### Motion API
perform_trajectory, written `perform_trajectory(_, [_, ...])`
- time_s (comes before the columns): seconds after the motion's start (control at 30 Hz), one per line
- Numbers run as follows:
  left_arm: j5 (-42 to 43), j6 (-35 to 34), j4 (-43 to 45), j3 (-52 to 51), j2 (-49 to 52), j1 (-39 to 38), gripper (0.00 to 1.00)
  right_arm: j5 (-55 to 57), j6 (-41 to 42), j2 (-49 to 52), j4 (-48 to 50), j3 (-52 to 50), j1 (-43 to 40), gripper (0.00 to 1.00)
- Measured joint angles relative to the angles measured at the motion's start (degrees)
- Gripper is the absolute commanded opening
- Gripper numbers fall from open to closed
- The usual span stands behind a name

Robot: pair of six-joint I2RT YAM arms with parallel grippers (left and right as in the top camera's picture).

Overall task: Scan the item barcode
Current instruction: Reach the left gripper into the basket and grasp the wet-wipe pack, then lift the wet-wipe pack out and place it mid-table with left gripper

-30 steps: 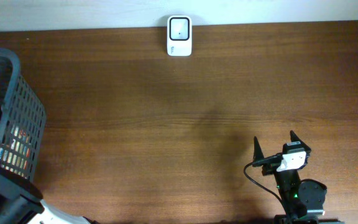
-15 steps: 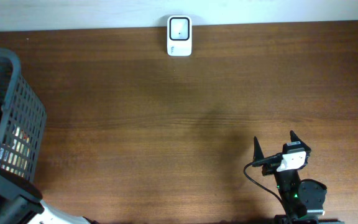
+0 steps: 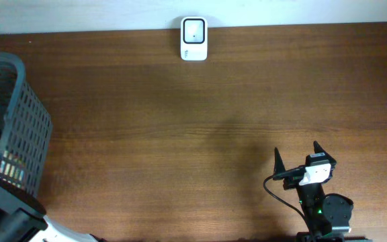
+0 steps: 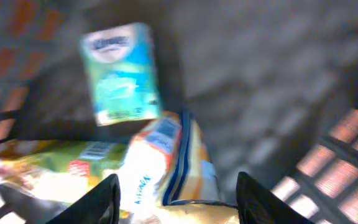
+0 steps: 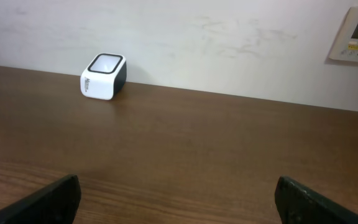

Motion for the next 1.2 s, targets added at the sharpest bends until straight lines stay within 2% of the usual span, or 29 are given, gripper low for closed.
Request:
perform_trajectory(0.1, [-6.5, -4.3, 1.9, 0.0, 0.0, 0.0, 0.56, 0.0, 0.0, 0.0, 0.0, 0.0, 0.0, 0.99])
perform_trajectory(0.2, [-7.3, -9.7, 0.1, 0.0, 0.1, 0.0, 0.61, 0.0, 0.0, 0.0, 0.0, 0.0, 0.0, 0.99])
perform_trajectory(0.27, [-7.2, -11.6, -2.9, -0.2, 0.1, 0.0, 0.55, 0.0, 0.0, 0.0, 0.0, 0.0, 0.0, 0.99])
perform_trajectory(0.3, [-7.0, -12.3, -2.9, -0.7, 0.1, 0.0, 0.50, 0.0, 0.0, 0.0, 0.0, 0.0, 0.0, 0.99])
perform_trajectory(0.4, [-6.2, -13.2, -1.9, -5.4, 0.4, 0.0, 0.05, 0.0, 0.0, 0.0, 0.0, 0.0, 0.0, 0.99])
perform_trajectory(0.43, [-6.0, -13.4, -1.3, -6.0, 0.6, -0.3, 0.00, 0.0, -0.1, 0.0, 0.0, 0.0, 0.0, 0.99])
perform_trajectory(0.57, [-6.1, -13.5, -0.3, -5.9, 0.6, -0.2, 0.00, 0.0, 0.0, 0.0, 0.0, 0.0, 0.0, 0.99])
perform_trajectory(0.63, [-6.2, -13.4, -3.4, -1.9, 1.2, -0.3, 0.00, 0.0, -0.1, 0.0, 0.0, 0.0, 0.0, 0.99])
perform_trajectory(0.73, [-6.1, -13.5, -9.9, 16.6, 1.9, -1.8, 0.00, 0.0, 0.0, 0.0, 0.0, 0.0, 0.0, 0.99])
perform_trajectory(0.77, [-6.0, -14.4, -11.0, 27.5, 1.6, -4.1, 0.00, 0.0, 0.0, 0.0, 0.0, 0.0, 0.0, 0.99])
perform_trajectory(0.83, [-5.5, -16.0, -12.3, 39.5, -0.3, -8.4, 0.00, 0.0, 0.0, 0.0, 0.0, 0.0, 0.0, 0.99])
perform_trajectory(0.9, [-5.2, -16.7, -12.3, 43.1, -2.7, -11.5, 0.00, 0.0, 0.0, 0.0, 0.0, 0.0, 0.0, 0.99])
perform_trajectory(1.0, [-5.2, -17.3, -8.5, 46.0, -7.5, -18.5, 0.00, 0.0, 0.0, 0.0, 0.0, 0.0, 0.0, 0.99])
perform_trajectory(1.07, [-4.8, -17.5, -5.2, 46.2, -11.7, -25.9, 0.00, 0.0, 0.0, 0.0, 0.0, 0.0, 0.0, 0.99])
perform_trajectory(1.17, [-5.0, -17.5, -6.6, 47.1, -15.4, -40.8, 0.00, 0.0, -0.1, 0.0, 0.0, 0.0, 0.0, 0.99])
perform_trajectory(1.2, [-4.7, -17.5, -9.5, 47.2, -15.1, -47.5, 0.00, 0.0, 0.0, 0.0, 0.0, 0.0, 0.0, 0.99])
